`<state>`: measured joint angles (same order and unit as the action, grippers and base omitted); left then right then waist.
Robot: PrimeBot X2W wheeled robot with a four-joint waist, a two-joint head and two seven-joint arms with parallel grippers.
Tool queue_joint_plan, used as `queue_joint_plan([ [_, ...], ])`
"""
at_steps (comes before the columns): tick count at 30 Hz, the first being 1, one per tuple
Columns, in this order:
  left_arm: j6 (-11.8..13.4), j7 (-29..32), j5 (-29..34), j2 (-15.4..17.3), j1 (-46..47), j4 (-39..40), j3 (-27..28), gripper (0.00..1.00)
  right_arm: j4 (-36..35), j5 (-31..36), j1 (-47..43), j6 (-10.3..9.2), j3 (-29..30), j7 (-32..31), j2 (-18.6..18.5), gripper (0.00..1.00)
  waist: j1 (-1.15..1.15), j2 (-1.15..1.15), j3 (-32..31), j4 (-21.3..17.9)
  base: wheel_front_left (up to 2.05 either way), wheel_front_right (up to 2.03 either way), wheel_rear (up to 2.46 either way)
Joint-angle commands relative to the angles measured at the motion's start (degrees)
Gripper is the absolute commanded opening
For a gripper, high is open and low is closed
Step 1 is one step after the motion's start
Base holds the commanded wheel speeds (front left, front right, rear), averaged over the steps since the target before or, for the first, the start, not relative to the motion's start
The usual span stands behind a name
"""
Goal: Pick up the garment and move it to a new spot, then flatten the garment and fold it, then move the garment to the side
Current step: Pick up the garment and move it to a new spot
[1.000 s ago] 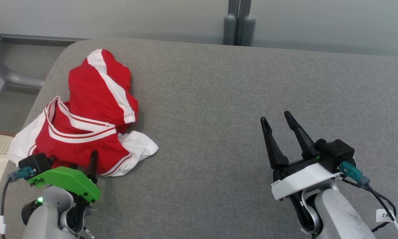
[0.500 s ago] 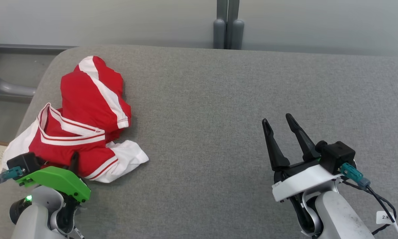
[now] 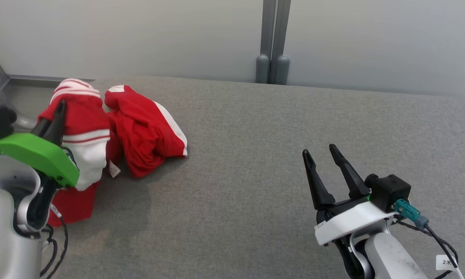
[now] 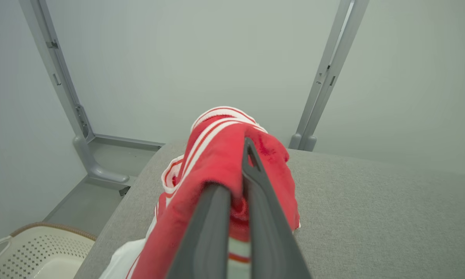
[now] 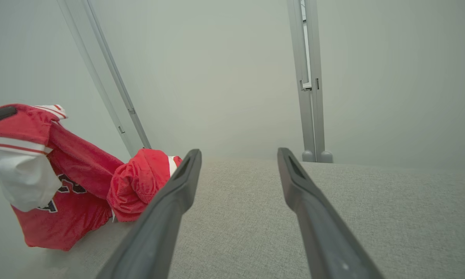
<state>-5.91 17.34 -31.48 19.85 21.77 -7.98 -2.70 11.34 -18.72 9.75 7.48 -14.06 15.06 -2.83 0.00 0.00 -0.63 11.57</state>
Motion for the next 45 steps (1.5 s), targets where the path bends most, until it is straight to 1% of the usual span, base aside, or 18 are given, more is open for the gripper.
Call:
queue_joint_plan([
  [1, 0.44, 1.2, 0.65, 0.66, 2.39, 2.36, -0.43, 0.0, -0.08, -0.57, -0.56, 0.02, 0.0, 0.17, -0.16, 1.0, 0.0, 0.0, -0.26, -1.46, 0.0, 0.0, 0.0],
  [4, 0.7, 4.08, 1.8, 1.76, 6.05, 6.92, -1.64, 0.0, -0.22, -0.9, -0.48, 0.03, 0.12, 0.18, -0.14, 1.0, 0.0, 0.0, -0.39, -3.65, 0.0, 0.0, 0.0],
  [9, 0.61, 6.87, 2.58, 1.86, 12.99, 11.32, -3.95, 0.0, -0.08, -1.04, 0.21, 0.02, -0.02, 0.18, -0.14, 1.0, 0.0, 0.0, -0.37, -8.25, 0.0, 0.0, 0.0],
  [13, 0.17, 7.87, 3.24, 0.62, 18.35, 12.97, -6.38, 0.0, -0.09, -0.85, 0.71, 0.02, -0.05, 0.18, -0.13, 1.0, 0.0, 0.0, -0.18, -12.73, 0.0, 0.0, 0.0],
  [16, 0.04, 7.28, 3.64, -0.98, 22.23, 13.73, -8.03, 0.0, -0.25, -0.48, 1.06, 0.03, 0.15, 0.18, -0.13, 1.0, 0.0, 0.0, 0.28, -16.27, 0.0, 0.0, 0.0],
  [19, -0.03, 6.82, 3.51, -3.04, 23.68, 13.34, -9.96, 0.0, -0.18, -0.22, 1.3, 0.03, 0.22, 0.18, -0.13, 1.0, 0.0, 0.0, 0.93, -19.53, 0.0, 0.0, 0.0],
  [21, 0.21, 6.15, 3.68, -4.31, 23.01, 12.33, -11.14, 0.0, -0.26, -0.38, 1.5, 0.03, 0.22, 0.18, -0.13, 1.0, 0.0, 0.0, 1.55, -21.65, 0.0, 0.0, 0.0],
  [24, 0.64, 4.13, 5.39, -5.83, 19.47, 9.63, -13.69, 0.0, -0.73, -0.93, 2.2, 0.02, 0.25, 0.18, -0.13, 1.0, 0.0, 0.0, 3.2, -24.8, 0.0, 0.0, 0.0],
  [25, 0.86, 3.15, 6.63, -5.78, 18.54, 8.64, -14.49, 0.0, -0.84, -1.1, 2.46, 0.03, 0.31, 0.18, -0.12, 1.0, 0.0, 0.0, 3.83, -25.63, 0.0, 0.0, 0.0],
  [26, 0.96, 1.3, 8.62, -5.53, 17.4, 7.12, -15.92, 0.0, -0.99, -1.19, 2.63, 0.02, 0.66, 0.18, -0.12, 1.0, 0.0, 0.0, 4.51, -26.44, 0.0, 0.0, 0.0],
  [28, 1.23, -2.54, 9.81, -7.52, 14.47, 3.64, -18.03, 0.0, -1.2, -1.2, 3.0, 0.02, 1.08, 0.18, -0.11, 1.0, 0.0, 0.0, 5.76, -27.83, 0.0, 0.0, 0.0],
  [30, 1.43, -6.6, 11.77, -8.52, 12.26, -0.86, -20.0, 0.0, -1.29, -0.97, 3.65, 0.02, 1.47, 0.18, -0.1, 1.0, 0.0, 0.0, 6.59, -29.06, 0.0, 0.0, 0.0],
  [34, 0.85, -15.18, 13.18, -12.54, 9.72, -11.44, -23.89, 0.0, -1.77, -0.08, 4.3, 0.02, 3.17, 0.17, -0.07, 1.0, 0.0, 0.0, 7.65, -29.89, 0.0, 0.0, 0.0],
  [39, -0.8, -22.57, 14.03, -15.52, 10.25, -23.48, -31.15, 0.0, -1.61, 0.84, 4.58, 0.02, 3.78, 0.18, -0.08, 1.0, 0.0, 0.0, 8.0, -28.91, 0.0, 0.0, 0.0],
  [40, -1.02, -23.57, 13.72, -15.88, 10.62, -26.15, -32.5, 0.21, -1.52, 0.89, 4.56, 0.02, 3.64, 0.18, -0.08, 1.0, 0.0, 0.0, 7.95, -28.49, 0.0, 0.0, 0.0],
  [41, -1.17, -23.96, 12.94, -16.07, 10.79, -27.95, -33.42, 0.57, -1.41, 0.85, 4.54, 0.02, 3.32, 0.18, -0.06, 1.0, 0.0, 0.0, 7.85, -28.21, 0.0, 0.0, 0.0],
  [42, -1.36, -24.45, 11.65, -16.3, 11.08, -30.0, -34.42, 1.0, -1.26, 0.81, 4.46, 0.02, 3.12, 0.18, -0.06, 1.0, 0.0, 0.0, 7.67, -27.79, 0.0, 0.0, 0.0],
  [45, -1.47, -27.17, 9.57, -16.81, 12.73, -32.67, -36.26, 1.0, -1.05, 1.13, 4.19, 0.02, 3.32, 0.18, -0.14, 1.0, 0.0, 0.0, 7.19, -26.41, 0.0, 0.0, 0.0],
])
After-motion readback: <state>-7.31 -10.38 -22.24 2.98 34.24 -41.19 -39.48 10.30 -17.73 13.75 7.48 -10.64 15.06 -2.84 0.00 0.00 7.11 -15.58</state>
